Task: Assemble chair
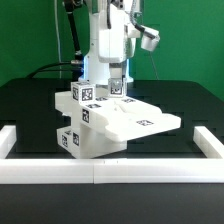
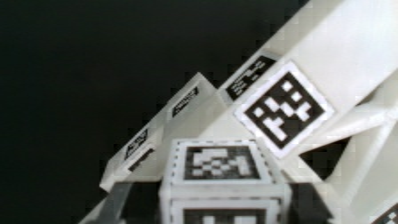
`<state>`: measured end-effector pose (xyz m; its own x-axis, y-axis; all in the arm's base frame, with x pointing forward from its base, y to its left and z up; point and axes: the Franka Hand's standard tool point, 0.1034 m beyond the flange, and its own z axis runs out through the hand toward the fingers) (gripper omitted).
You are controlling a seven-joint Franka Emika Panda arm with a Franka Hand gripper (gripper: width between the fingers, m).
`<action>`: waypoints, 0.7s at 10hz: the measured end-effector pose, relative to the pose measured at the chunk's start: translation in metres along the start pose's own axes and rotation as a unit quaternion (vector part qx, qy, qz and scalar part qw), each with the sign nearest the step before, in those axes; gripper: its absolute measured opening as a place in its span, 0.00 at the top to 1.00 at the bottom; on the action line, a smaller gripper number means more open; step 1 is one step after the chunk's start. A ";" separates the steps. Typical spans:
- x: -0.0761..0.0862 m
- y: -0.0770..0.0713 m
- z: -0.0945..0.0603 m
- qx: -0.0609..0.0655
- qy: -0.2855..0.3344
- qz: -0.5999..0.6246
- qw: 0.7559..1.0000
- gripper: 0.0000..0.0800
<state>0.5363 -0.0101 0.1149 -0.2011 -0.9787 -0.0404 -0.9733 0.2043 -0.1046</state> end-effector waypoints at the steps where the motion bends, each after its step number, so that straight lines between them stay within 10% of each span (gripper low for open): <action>1: 0.000 0.000 0.000 0.000 0.000 -0.008 1.000 0.64; 3: 0.001 0.000 -0.001 -0.003 -0.001 -0.065 0.998 0.25; 7: -0.001 0.000 -0.001 -0.007 -0.003 -0.288 0.958 0.19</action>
Offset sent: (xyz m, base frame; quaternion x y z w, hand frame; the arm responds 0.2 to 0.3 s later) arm 0.0010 0.0018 0.0048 -0.0310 0.0064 -0.1350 0.9903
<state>0.5361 -0.0093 0.1159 0.3693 -0.9292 0.0130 -0.9244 -0.3688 -0.0975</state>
